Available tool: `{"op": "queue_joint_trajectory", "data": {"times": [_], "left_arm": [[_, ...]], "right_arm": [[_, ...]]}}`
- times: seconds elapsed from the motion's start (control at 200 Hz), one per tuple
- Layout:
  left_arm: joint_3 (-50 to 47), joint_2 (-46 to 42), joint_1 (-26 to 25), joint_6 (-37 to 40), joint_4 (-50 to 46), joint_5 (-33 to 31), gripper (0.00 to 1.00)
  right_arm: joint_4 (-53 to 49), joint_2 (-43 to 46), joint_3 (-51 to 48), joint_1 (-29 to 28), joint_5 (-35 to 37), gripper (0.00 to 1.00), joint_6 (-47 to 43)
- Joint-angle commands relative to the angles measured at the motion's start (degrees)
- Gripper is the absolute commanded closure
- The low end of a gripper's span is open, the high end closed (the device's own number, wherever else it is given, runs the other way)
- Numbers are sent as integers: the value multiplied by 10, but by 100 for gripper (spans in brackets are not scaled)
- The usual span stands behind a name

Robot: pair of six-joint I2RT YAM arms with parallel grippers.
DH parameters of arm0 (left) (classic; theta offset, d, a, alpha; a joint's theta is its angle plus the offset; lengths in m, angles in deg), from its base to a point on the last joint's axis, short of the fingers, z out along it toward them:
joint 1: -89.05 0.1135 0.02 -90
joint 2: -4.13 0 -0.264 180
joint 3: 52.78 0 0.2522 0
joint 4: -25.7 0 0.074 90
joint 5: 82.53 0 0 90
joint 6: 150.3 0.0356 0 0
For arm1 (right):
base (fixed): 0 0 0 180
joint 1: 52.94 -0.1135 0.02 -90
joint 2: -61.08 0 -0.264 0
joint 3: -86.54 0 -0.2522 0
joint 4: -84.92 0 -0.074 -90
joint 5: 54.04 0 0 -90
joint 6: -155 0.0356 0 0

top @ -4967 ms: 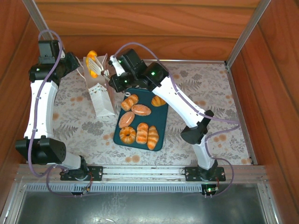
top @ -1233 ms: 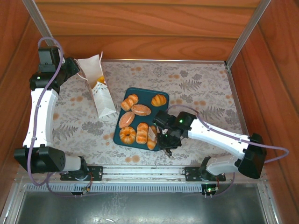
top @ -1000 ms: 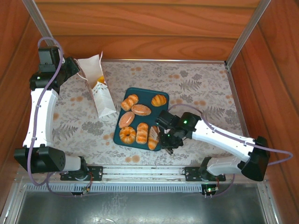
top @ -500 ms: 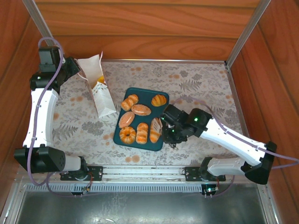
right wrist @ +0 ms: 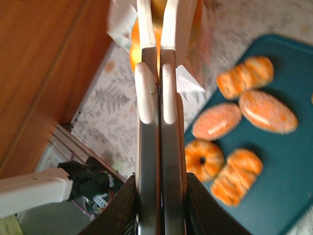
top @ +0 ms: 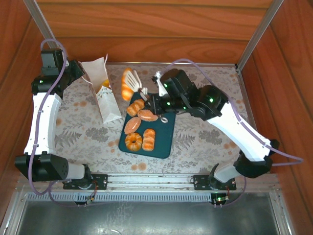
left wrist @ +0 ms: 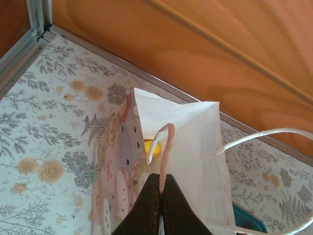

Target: Place the fake bread into the paper bag

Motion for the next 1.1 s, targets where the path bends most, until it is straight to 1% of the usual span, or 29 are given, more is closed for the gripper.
{"op": "queue_joint_trajectory", "data": {"times": [0.0, 0.165, 0.245, 0.335, 0.53, 0.705, 0.959, 1.094], "left_arm": [[-7, -9, -3, -5, 12, 9, 100], [-10, -11, -4, -7, 12, 9, 100], [-11, -13, -4, -7, 11, 8, 100], [-12, -14, -4, -7, 13, 10, 100], [-15, -14, -4, -11, 13, 11, 100], [-18, -19, -4, -11, 14, 4, 100], [-21, -29, -4, -8, 14, -7, 100], [-21, -30, -4, -9, 14, -9, 100]], "right_arm": [[53, -47, 85, 2, -31, 82, -52], [77, -147, 226, 2, -43, 82, -78], [98, -182, 266, 2, -41, 82, -86], [124, -207, 287, 2, -31, 81, -95], [177, -233, 280, 4, 15, 80, -121], [182, -256, 277, 7, 40, 81, -135], [205, -253, 211, 10, 47, 81, -147], [203, -257, 184, 10, 44, 81, -169]]}}
